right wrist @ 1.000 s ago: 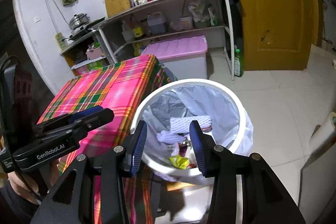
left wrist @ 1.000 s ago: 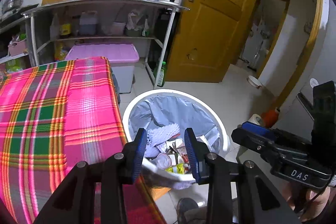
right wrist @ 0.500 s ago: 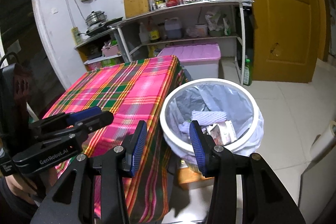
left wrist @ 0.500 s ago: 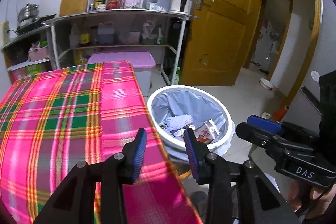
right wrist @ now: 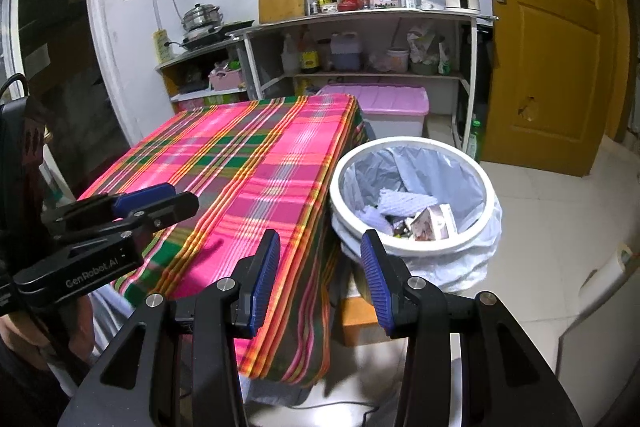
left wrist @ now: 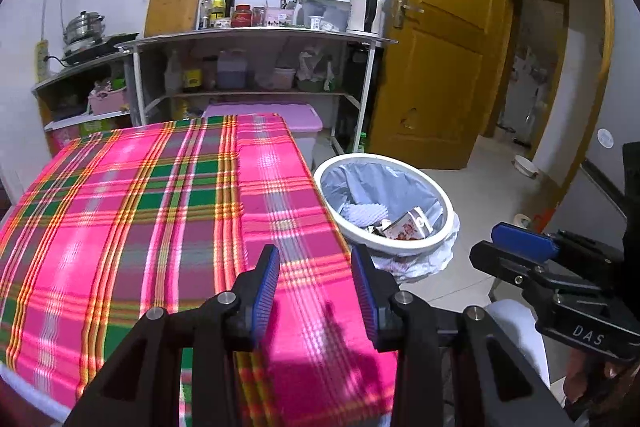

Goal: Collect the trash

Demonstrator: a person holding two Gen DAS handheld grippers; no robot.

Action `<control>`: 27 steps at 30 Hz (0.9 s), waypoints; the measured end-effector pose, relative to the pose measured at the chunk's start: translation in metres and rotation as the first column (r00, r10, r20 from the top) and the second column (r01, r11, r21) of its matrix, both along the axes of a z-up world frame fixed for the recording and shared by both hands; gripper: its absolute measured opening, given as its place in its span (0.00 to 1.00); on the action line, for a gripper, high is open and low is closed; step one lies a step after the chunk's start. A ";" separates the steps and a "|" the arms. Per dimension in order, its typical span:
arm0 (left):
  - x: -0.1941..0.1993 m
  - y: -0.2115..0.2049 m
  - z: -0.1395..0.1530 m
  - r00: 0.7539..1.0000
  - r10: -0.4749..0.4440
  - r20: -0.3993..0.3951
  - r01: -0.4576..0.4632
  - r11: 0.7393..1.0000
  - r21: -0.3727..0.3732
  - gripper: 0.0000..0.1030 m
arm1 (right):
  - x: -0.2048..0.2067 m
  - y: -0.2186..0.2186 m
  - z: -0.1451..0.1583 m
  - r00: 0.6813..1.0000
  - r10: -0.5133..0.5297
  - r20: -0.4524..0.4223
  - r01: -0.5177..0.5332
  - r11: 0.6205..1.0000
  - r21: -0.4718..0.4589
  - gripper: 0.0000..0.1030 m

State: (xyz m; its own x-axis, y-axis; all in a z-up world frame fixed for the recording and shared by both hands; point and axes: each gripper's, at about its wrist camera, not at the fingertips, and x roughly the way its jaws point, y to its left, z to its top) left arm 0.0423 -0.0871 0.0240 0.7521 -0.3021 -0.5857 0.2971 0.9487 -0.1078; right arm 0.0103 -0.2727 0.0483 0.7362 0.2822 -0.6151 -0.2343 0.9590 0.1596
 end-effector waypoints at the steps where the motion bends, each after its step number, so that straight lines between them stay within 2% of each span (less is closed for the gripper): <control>1: -0.005 0.002 -0.001 1.000 0.004 0.000 -0.004 1.000 0.003 0.36 | -0.002 0.001 0.000 1.000 0.002 0.001 -0.002 1.000 -0.001 0.42; 11: -0.030 0.017 -0.005 0.999 0.042 -0.005 -0.042 0.999 -0.007 0.36 | -0.017 0.009 0.000 1.000 0.014 0.014 -0.014 1.000 -0.007 0.42; 27: -0.040 0.023 -0.006 0.997 0.081 -0.007 -0.081 0.997 -0.004 0.36 | -0.023 0.013 0.000 0.999 0.036 0.031 -0.035 0.999 -0.014 0.42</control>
